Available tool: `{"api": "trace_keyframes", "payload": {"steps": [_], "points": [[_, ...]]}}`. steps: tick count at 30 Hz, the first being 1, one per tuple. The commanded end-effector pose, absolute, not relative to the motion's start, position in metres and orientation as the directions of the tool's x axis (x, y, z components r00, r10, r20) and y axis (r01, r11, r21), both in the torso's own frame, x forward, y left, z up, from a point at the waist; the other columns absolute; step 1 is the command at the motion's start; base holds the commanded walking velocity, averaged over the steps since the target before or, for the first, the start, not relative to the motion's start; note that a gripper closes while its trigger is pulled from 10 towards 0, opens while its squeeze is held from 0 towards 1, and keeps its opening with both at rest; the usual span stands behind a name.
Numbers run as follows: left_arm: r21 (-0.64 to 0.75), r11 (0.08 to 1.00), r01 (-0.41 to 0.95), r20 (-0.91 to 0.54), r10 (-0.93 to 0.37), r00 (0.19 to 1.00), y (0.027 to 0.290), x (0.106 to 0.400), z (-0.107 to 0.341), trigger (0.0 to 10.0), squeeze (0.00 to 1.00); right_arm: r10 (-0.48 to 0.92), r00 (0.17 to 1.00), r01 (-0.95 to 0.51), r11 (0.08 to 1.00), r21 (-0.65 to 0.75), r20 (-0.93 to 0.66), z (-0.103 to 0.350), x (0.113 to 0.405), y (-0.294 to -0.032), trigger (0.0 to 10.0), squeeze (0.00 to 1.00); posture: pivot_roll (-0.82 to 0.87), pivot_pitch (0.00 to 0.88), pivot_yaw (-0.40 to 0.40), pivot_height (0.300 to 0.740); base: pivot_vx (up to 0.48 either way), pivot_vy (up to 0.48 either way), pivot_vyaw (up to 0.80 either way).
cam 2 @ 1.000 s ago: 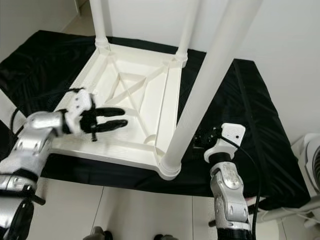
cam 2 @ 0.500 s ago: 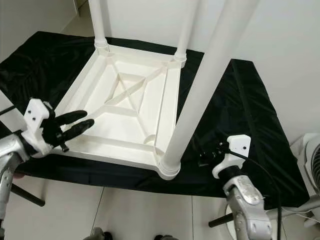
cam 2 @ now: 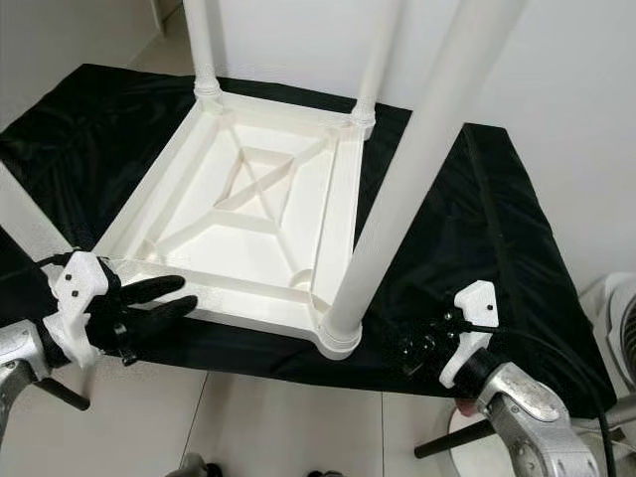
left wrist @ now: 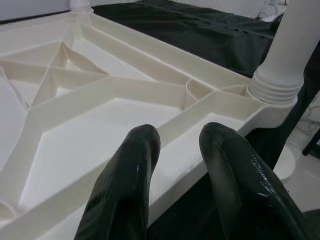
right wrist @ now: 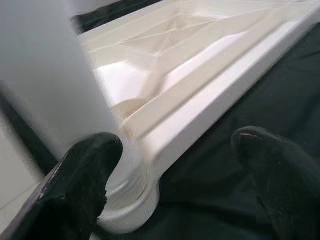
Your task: Building children table
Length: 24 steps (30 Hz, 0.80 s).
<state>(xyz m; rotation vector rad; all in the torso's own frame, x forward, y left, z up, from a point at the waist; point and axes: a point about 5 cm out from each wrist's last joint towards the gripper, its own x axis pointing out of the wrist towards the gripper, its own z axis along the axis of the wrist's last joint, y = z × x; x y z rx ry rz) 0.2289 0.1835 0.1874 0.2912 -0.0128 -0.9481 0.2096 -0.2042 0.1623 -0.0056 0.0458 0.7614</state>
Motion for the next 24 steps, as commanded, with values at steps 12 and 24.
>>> {"api": "trace_keyframes", "payload": {"steps": [12,24], "points": [[0.214,0.493,0.843,-0.115,-0.845,0.523,0.148,0.217,0.182,10.0,0.0,0.809,0.583,-0.811,0.585,0.018,-0.07,0.165,0.205,-0.184,10.0,0.0,0.01,0.064,-0.059,0.74,0.0,0.0,0.0],[0.205,0.485,0.85,-0.056,-0.861,0.505,0.121,0.219,0.185,10.0,0.0,0.763,0.646,-0.763,0.646,0.019,0.008,0.157,0.228,-0.153,10.0,0.0,0.02,0.075,-0.069,0.74,0.0,0.0,0.0]]}}
